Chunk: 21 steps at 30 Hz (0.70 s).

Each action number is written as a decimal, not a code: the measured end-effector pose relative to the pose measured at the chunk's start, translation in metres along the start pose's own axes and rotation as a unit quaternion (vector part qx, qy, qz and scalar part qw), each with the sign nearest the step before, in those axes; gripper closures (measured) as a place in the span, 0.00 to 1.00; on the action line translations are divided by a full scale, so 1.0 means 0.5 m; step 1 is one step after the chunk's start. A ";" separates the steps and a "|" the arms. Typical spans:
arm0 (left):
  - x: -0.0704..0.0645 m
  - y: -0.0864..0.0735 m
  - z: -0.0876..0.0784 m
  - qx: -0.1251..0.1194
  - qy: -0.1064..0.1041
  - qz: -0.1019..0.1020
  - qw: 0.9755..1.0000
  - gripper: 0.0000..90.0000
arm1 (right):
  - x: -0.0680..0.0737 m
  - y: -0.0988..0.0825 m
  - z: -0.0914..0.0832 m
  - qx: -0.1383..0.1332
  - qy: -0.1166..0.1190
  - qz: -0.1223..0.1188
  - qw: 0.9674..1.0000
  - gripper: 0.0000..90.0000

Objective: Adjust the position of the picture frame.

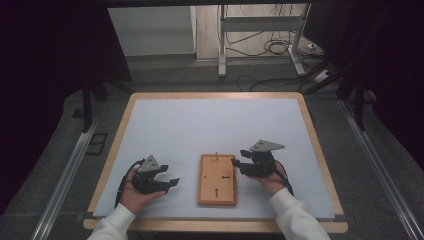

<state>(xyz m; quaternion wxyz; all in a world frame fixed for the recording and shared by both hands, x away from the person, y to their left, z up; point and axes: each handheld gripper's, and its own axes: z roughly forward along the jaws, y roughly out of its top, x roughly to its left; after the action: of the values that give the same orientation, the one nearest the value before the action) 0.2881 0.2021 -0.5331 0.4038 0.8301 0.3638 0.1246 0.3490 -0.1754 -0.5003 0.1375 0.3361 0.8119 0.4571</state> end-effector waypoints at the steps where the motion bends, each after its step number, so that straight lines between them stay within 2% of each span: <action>1: 0.000 0.000 0.001 -0.002 0.000 -0.002 1.000 0.34 | -0.001 -0.004 -0.008 0.000 -0.004 0.000 1.000 0.48; 7: 0.000 -0.001 0.004 -0.001 0.004 0.002 1.000 0.34 | -0.002 -0.046 -0.075 -0.002 -0.023 0.010 1.000 0.39; 14: 0.000 -0.002 0.005 -0.002 0.006 0.004 1.000 0.34 | -0.001 -0.084 -0.119 -0.004 -0.031 0.033 0.999 0.33; 21: 0.000 -0.004 0.009 0.002 0.009 0.007 1.000 0.34 | 0.007 -0.123 -0.154 0.007 -0.038 0.047 0.998 0.30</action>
<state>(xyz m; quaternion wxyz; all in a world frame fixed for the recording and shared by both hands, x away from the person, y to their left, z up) 0.2892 0.2004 -0.5375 0.3980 0.8323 0.3618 0.1339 0.2796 -0.2451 -0.5092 0.1442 0.3919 0.7927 0.4442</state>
